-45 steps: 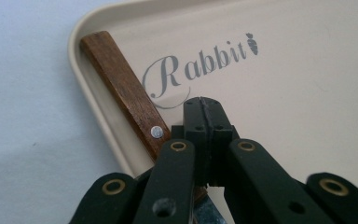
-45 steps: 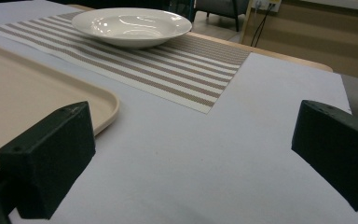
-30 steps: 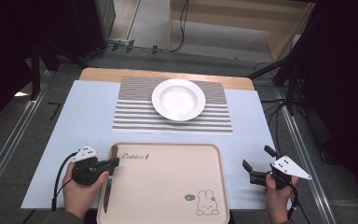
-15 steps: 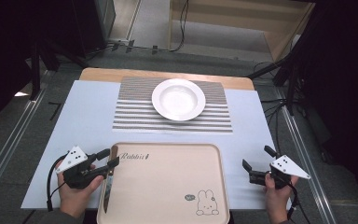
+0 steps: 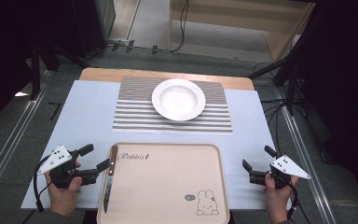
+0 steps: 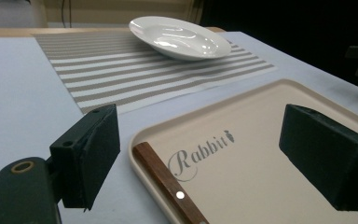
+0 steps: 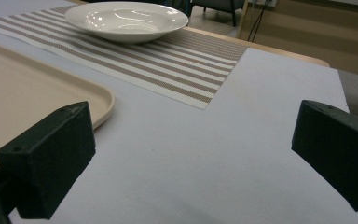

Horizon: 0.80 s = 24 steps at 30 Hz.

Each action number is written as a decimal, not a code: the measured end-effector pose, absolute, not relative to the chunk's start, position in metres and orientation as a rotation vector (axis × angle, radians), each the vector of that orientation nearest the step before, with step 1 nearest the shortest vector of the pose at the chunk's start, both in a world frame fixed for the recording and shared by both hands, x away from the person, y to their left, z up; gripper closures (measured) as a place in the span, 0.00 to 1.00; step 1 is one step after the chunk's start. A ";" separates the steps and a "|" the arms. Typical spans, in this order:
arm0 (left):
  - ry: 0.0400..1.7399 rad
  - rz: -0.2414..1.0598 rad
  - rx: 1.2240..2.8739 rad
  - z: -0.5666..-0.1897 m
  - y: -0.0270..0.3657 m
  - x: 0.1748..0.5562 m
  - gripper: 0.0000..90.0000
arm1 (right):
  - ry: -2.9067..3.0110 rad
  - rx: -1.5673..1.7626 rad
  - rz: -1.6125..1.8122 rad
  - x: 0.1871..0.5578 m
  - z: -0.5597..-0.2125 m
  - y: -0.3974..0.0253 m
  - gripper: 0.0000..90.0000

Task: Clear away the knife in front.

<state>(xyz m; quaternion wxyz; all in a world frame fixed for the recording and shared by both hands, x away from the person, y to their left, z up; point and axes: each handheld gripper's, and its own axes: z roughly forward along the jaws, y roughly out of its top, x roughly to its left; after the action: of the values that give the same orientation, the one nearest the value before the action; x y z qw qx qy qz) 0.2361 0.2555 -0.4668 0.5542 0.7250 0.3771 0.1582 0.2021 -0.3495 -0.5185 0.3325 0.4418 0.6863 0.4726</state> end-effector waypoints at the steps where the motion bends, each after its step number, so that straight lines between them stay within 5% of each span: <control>1: 0.893 0.373 1.707 -0.466 0.258 0.236 0.13 | 1.793 1.154 1.235 0.202 -0.518 -0.350 0.00; 8: 0.916 0.398 1.688 -0.464 0.272 0.236 0.00 | 1.792 1.156 1.233 0.202 -0.519 -0.350 0.00; 24: 0.971 0.455 1.652 -0.461 0.304 0.236 0.00 | 1.792 1.157 1.233 0.202 -0.518 -0.350 0.00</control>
<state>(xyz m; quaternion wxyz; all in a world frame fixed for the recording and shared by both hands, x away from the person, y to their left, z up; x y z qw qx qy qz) 0.2358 0.3044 -0.4615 0.5530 0.6989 0.4107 0.1925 0.2020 -0.3497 -0.5185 0.3326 0.4428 0.6860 0.4720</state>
